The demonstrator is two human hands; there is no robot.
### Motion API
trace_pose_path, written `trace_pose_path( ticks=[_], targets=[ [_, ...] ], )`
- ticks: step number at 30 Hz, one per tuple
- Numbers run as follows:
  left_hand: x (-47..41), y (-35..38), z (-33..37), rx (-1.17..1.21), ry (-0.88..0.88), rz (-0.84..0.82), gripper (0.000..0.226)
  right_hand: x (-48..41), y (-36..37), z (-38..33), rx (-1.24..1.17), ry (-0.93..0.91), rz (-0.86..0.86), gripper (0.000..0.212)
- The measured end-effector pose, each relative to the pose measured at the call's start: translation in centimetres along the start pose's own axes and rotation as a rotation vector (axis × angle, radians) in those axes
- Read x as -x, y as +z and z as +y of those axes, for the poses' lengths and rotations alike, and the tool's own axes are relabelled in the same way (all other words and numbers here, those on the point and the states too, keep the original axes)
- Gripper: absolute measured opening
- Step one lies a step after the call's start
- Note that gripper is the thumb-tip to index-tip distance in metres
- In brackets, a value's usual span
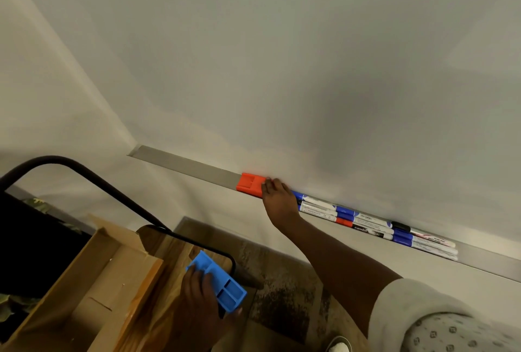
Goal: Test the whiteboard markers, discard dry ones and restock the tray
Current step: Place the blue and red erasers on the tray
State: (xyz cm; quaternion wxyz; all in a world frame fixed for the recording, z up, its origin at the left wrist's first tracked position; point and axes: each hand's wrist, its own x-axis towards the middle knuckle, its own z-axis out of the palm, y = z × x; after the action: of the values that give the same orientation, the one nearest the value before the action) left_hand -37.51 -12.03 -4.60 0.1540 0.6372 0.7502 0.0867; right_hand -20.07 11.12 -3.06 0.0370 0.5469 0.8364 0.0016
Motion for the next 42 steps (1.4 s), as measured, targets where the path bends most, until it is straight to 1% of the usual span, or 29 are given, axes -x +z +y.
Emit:
trace_pose_path(
  ticks=[6, 8, 12, 15, 17, 20, 22, 24, 27, 29, 30, 31, 33, 35, 37, 40, 42],
  targets=[
    [-1.0, -0.7, 0.8, -0.036, -0.002, -0.045, 0.093, 1.2, 0.2, 0.8, -0.007, -0.005, 0.032, 0.051],
    [-1.2, -0.8, 1.1, -0.041, -0.004, -0.053, 0.092, 1.2, 0.0, 1.0, 0.006, -0.012, 0.020, 0.051],
    [-1.6, -0.7, 1.2, -0.067, 0.005, -0.082, 0.097, 1.6, -0.6, 0.8, 0.037, -0.020, -0.025, 0.056],
    [-2.2, -0.6, 1.7, -0.094, 0.042, -0.071, 0.092, 2.2, -1.0, 0.4, 0.017, 0.015, 0.026, 0.058],
    [-2.8, -0.6, 2.3, -0.110, 0.074, -0.069, 0.095, 2.9, -1.4, -0.1, -0.017, 0.041, 0.111, 0.047],
    [-3.6, -1.5, 3.8, -0.119, 0.131, -0.058, 0.097, 4.6, -2.3, -0.9, -0.129, 0.036, 0.257, 0.018],
    [-4.2, -2.3, 5.1, -0.140, 0.160, -0.063, 0.096, 6.1, -2.6, -1.4, -0.226, 0.030, 0.321, 0.006],
    [-4.7, -3.2, 6.5, -0.170, 0.186, -0.053, 0.096, 7.8, -3.3, -1.6, -0.374, 0.021, 0.311, 0.020],
    [-5.7, -4.0, 8.4, -0.189, 0.238, -0.004, 0.101, 10.1, -4.3, -1.7, -0.635, 0.000, 0.164, 0.049],
    [-6.1, -4.7, 9.4, -0.224, 0.301, 0.009, 0.104, 11.1, -4.8, -1.4, -0.740, -0.004, 0.113, 0.066],
    [-6.2, -5.1, 10.0, -0.235, 0.341, 0.026, 0.103, 11.6, -5.1, -1.3, -0.787, 0.009, 0.100, 0.071],
    [-6.3, -5.4, 10.3, -0.240, 0.385, 0.051, 0.101, 12.0, -5.4, -1.1, -0.822, 0.028, 0.101, 0.073],
    [-6.5, -5.9, 11.4, -0.244, 0.467, 0.097, 0.097, 12.8, -6.3, -0.5, -0.848, 0.061, 0.136, 0.070],
    [-6.6, -6.3, 12.7, -0.243, 0.526, 0.140, 0.100, 13.4, -7.2, 0.3, -0.817, 0.024, 0.192, 0.064],
    [-6.6, -6.7, 14.0, -0.238, 0.586, 0.170, 0.095, 14.1, -8.0, 1.0, -0.777, -0.026, 0.239, 0.059],
    [-6.7, -7.2, 16.0, -0.225, 0.620, 0.159, 0.088, 14.8, -8.8, 2.4, -0.749, 0.030, 0.303, 0.055],
    [-6.6, -7.2, 17.5, -0.245, 0.638, 0.151, 0.090, 15.5, -9.1, 3.7, -0.728, 0.062, 0.326, 0.054]
  ],
)
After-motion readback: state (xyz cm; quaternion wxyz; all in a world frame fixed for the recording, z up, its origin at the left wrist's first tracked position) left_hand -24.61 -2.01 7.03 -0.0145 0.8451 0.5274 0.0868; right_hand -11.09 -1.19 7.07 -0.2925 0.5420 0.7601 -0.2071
